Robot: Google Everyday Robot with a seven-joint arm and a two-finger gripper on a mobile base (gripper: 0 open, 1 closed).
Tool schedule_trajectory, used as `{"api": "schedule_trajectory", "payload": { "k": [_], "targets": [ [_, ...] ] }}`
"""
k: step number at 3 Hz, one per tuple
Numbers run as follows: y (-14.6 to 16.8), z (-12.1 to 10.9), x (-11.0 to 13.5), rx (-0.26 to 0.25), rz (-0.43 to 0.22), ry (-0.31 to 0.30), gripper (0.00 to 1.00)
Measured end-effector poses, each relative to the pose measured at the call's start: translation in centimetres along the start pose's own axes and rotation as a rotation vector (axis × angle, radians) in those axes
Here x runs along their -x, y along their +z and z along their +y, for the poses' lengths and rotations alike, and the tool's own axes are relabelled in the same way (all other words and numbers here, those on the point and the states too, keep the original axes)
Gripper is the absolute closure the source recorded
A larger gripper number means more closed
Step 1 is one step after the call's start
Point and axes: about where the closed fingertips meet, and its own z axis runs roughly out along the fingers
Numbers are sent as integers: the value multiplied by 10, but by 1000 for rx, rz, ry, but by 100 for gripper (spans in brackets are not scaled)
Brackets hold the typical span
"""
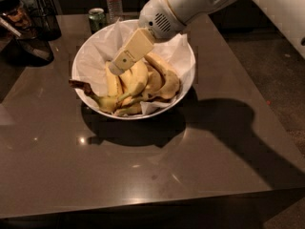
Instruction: Pick banana from white bowl
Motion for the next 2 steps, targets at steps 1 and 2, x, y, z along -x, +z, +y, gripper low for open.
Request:
{"api": "schedule_trajectory", "payload": {
  "k": [1,2],
  "targets": [
    [0,0,0,0,0,0,0],
    [5,-3,-7,-44,1,93,0]
  ]
}}
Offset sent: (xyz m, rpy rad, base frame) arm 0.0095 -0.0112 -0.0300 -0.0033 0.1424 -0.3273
